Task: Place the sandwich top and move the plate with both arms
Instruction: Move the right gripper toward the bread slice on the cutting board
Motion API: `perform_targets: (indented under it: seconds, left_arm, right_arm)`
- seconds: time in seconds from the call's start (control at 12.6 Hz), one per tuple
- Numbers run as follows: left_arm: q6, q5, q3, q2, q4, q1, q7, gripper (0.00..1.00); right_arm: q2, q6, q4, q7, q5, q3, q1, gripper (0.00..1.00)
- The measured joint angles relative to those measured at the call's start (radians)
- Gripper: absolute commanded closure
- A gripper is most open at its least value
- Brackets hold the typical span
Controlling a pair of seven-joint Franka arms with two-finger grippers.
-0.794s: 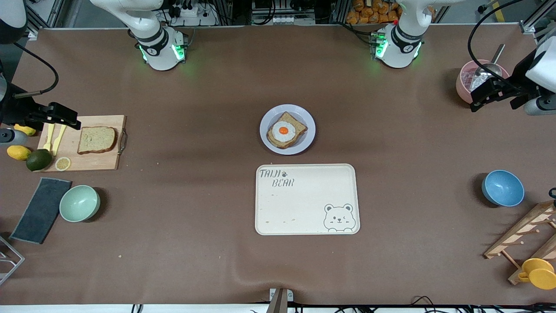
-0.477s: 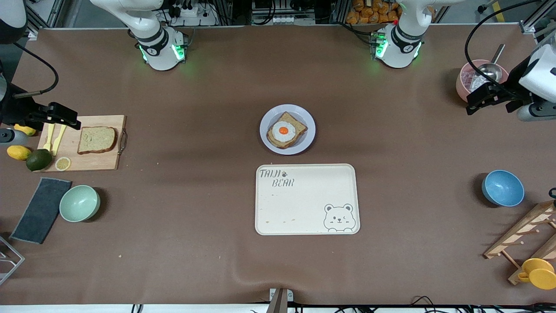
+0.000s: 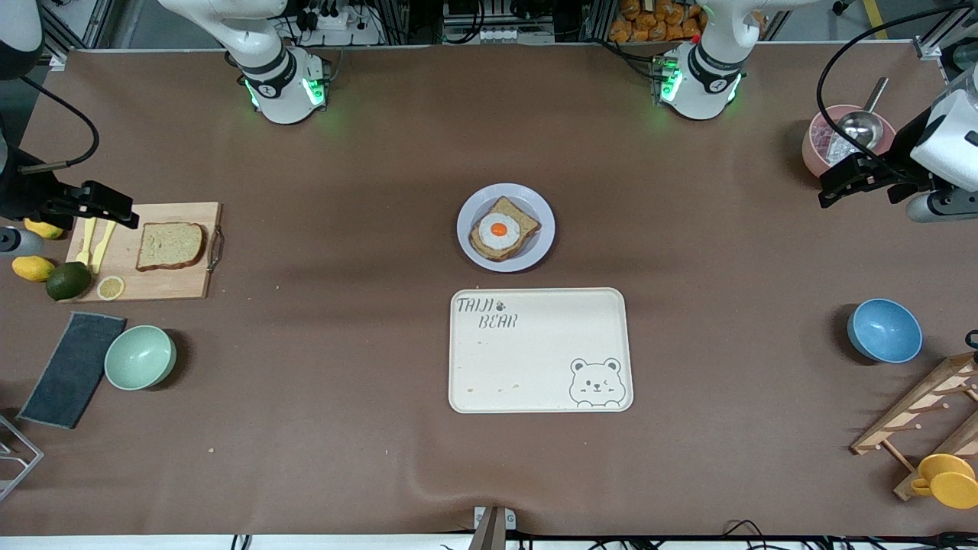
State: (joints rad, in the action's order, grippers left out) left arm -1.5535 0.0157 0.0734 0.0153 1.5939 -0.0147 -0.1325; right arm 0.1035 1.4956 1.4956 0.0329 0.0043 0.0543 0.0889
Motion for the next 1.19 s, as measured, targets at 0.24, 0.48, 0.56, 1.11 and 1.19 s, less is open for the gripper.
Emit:
perform_targets:
  seconds: [0.24,0.48,0.56,1.11,1.19]
  left_arm:
    - [0.003,0.000,0.000,-0.001,0.000,-0.001,0.005,0.00]
    - [0.003,0.000,0.000,-0.001,0.000,-0.002,0.008,0.00]
    - [0.004,0.000,0.001,-0.001,0.000,-0.002,0.008,0.00]
    - [0.027,0.000,0.001,-0.001,-0.002,-0.004,0.009,0.00]
    - [0.028,0.000,0.002,-0.001,-0.002,-0.005,0.009,0.00]
  right_arm:
    - [0.039,0.015,0.028,0.055,0.000,-0.002,0.056,0.00]
    - [0.054,0.070,0.082,0.128,-0.001,-0.003,0.095,0.00]
    - [0.057,0.108,0.115,0.159,-0.001,-0.004,0.117,0.00]
    - [0.065,0.291,0.305,0.334,-0.002,-0.008,0.243,0.00]
    - [0.067,0.295,0.325,0.347,-0.002,-0.008,0.262,0.00]
